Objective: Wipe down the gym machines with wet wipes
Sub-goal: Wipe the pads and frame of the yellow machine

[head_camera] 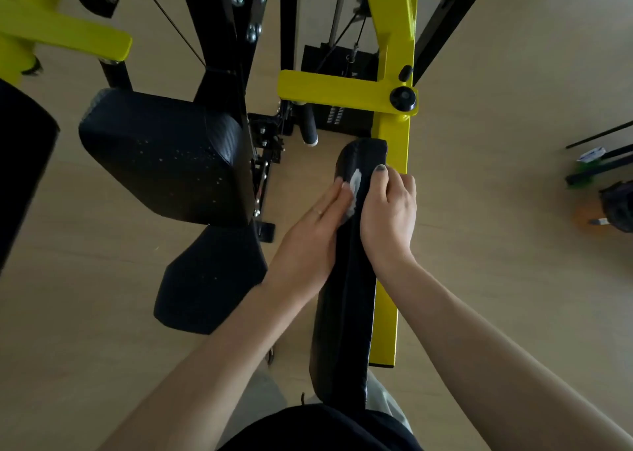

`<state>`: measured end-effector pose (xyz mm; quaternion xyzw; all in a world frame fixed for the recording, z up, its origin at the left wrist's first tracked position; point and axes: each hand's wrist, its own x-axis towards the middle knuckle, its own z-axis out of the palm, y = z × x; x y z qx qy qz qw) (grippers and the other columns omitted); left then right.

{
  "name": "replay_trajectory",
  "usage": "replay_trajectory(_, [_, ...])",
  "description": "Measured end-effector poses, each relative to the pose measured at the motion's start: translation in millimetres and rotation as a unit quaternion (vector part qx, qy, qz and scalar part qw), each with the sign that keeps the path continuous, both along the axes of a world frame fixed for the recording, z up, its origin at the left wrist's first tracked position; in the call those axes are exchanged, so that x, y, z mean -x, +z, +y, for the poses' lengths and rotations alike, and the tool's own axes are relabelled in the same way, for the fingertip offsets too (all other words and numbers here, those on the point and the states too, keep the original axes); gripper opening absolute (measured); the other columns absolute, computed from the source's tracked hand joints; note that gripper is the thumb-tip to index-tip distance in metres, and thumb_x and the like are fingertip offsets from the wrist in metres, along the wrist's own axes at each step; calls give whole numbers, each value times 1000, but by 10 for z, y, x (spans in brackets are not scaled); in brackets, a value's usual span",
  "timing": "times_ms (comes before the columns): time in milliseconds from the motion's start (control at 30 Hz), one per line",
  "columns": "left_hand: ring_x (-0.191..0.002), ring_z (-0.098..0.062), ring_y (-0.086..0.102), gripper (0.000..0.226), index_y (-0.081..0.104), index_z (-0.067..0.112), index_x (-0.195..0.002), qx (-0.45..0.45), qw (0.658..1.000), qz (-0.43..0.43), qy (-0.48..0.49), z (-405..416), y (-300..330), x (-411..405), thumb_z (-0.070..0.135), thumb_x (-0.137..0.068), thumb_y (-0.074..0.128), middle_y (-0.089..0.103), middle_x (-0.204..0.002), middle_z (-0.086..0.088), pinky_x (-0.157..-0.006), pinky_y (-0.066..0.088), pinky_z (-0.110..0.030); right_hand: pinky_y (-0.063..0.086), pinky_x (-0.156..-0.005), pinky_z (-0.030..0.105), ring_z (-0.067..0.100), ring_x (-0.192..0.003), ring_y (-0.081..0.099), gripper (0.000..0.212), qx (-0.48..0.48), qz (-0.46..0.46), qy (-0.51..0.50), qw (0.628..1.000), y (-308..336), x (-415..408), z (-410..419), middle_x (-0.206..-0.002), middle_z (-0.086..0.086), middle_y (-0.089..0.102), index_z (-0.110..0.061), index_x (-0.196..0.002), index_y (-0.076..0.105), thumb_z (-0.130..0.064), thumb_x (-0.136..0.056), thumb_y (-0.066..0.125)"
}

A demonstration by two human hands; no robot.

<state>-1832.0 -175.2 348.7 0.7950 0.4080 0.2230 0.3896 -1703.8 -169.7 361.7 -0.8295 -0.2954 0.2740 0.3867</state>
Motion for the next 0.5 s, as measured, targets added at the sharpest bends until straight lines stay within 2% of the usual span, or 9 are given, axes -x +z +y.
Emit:
replay_trajectory(67, [-139,-20,46,54,42,8,-152,-13,999,-23,24,337,26,-191,28,-104,32,39,-159,-11,-111,40,-30,33,-70,16,-6,-85,47,32,2,-5,1,1000,-9,-1,8,-102,1,55,-31,-79,50,-32,-106,34])
replay_trajectory(167, [-135,-23,49,44,53,8,-145,-25,999,-27,32,843,-64,-445,17,-104,42,45,-151,-16,-104,42,-28,33,-70,17,-4,-85,47,29,4,-16,-1,1000,-23,-7,16,-103,1,55,-28,-84,53,-31,-106,34])
replay_trajectory(267, [-118,-20,58,39,62,5,-136,-17,997,-42,56,1002,-176,-524,11,-100,48,55,-133,-15,-99,47,-27,34,-70,16,-1,-84,48,31,5,-19,1,1000,-19,-7,14,-102,1,55,-31,-79,50,-31,-106,35])
replay_trajectory(400, [-101,-4,56,36,62,16,-137,44,989,-78,114,835,-188,-416,13,-105,46,60,-112,2,-84,40,-4,36,-73,19,6,-86,50,31,2,-13,4,1000,-18,-8,1,-103,-1,55,-27,-84,55,-33,-106,35])
replay_trajectory(433, [-99,-4,57,35,64,18,-134,57,988,-83,119,789,-201,-406,13,-104,46,62,-108,3,-81,41,-5,36,-73,19,5,-86,50,30,1,-13,4,1000,-21,-10,4,-103,-1,55,-26,-85,55,-34,-106,35])
replay_trajectory(500, [-96,-11,62,29,69,20,-122,103,983,-86,123,668,-315,-370,17,-103,47,68,-103,2,-82,50,-21,34,-72,19,1,-85,48,31,2,-18,5,1000,-26,-9,7,-102,0,55,-26,-82,54,-33,-106,35])
